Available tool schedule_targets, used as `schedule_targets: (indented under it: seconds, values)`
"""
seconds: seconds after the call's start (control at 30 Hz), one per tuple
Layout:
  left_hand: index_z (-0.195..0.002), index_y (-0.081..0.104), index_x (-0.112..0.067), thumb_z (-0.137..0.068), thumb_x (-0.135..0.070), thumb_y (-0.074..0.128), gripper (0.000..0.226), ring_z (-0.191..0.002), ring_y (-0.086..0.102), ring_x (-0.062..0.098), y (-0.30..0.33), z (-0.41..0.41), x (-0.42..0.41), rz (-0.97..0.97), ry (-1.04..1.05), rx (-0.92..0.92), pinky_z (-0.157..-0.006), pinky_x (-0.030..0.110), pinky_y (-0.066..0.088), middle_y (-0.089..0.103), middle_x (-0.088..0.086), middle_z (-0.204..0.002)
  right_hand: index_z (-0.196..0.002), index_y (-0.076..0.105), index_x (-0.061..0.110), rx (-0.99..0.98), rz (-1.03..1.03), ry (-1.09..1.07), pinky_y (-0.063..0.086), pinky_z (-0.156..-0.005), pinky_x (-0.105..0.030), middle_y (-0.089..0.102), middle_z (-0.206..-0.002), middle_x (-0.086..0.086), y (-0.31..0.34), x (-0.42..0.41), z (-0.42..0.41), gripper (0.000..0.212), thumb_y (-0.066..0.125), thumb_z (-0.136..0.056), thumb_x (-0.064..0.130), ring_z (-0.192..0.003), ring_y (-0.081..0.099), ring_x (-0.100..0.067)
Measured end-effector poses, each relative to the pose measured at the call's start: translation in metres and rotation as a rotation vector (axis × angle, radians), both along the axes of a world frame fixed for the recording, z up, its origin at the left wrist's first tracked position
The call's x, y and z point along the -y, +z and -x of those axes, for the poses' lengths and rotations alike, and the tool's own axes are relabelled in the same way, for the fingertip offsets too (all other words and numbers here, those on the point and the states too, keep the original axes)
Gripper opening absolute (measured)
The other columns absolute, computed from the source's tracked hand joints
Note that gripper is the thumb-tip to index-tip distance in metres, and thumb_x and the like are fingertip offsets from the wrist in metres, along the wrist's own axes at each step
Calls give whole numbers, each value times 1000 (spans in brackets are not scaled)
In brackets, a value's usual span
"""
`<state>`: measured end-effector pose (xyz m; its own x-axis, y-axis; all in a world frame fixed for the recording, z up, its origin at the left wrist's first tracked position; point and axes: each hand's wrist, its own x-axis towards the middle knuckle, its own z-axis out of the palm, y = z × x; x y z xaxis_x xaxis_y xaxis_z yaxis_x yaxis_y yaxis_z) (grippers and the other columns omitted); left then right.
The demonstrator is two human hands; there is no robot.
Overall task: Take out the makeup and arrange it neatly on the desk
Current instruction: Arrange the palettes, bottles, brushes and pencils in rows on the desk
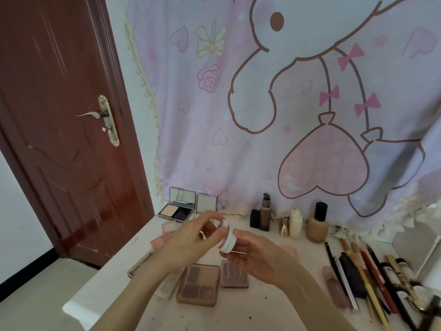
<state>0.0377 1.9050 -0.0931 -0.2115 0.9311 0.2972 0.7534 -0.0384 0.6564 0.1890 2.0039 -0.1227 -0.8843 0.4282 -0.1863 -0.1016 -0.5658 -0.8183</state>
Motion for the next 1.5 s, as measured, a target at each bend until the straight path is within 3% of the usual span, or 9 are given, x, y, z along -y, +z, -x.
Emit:
schedule_targets:
  seconds: [0.17,0.33,0.43,0.5,0.6,0.73,0.87,1.23,1.5]
  values:
    - [-97,51,-28,-78,-27,72,28,-71,59,4,-20,21,-13,18,154,333,-64,12,44,62,-6,-88,-106,61,-12,-20,38,-128,53,-86,-30,66,-103,-22,-13,-14,1,30,60,-81,4,-97,64,-28]
    - [-122,44,-23,-77,-20,71,52,-83,59,0,-48,37,-31,173,311,288,-60,6,39,56,-10,-107,-118,56,-7,223,-242,-277,51,-86,-19,62,-119,-19,-28,-36,15,36,61,-83,-5,-102,63,-20]
    - [-133,39,-12,-78,-10,69,63,-82,56,3,-59,43,-49,225,264,218,-60,3,41,54,-2,-116,-134,44,6,485,-556,-336,46,-73,-9,54,-126,-9,-39,-48,29,59,65,-79,2,-103,56,-15]
    - [-134,39,-8,-76,-5,69,65,-85,57,9,-63,47,-62,243,226,177,-68,10,44,52,3,-120,-137,41,11,530,-680,-346,44,-83,-15,52,-129,-7,-45,-55,39,64,67,-78,6,-107,53,-14]
    - [-131,44,-9,-76,-9,69,60,-94,52,14,-65,53,-86,216,207,20,-78,19,40,53,7,-122,-136,42,10,553,-802,-382,44,-89,-21,53,-125,-6,-53,-64,54,61,64,-79,10,-108,52,-14]
    - [-137,37,-18,-83,-26,61,60,-123,35,24,-69,64,-115,297,218,-276,-99,28,29,46,-1,-135,-120,50,8,614,-943,-429,45,-77,-14,57,-103,-2,-64,-76,71,44,60,-78,10,-95,54,-14]
    - [-139,35,-21,-86,-27,59,59,-121,34,24,-73,72,-130,301,207,-331,-100,28,27,45,-3,-137,-120,47,10,721,-1092,-372,41,-90,-32,56,-115,-9,-73,-87,80,40,57,-82,15,-107,46,-26]
    - [-143,24,-23,-88,-36,53,64,-119,32,23,-82,80,-141,323,138,-598,-98,31,25,44,-4,-137,-137,28,10,856,-1357,-406,29,-100,-28,42,-133,-7,-82,-91,88,54,51,-90,19,-120,37,-25]
    - [-142,25,-21,-86,-35,58,66,-120,34,25,-83,79,-153,360,107,-628,-94,34,30,52,4,-126,-140,23,13,904,-1461,-400,36,-91,-23,48,-124,-8,-81,-84,79,57,51,-91,26,-114,43,-20]
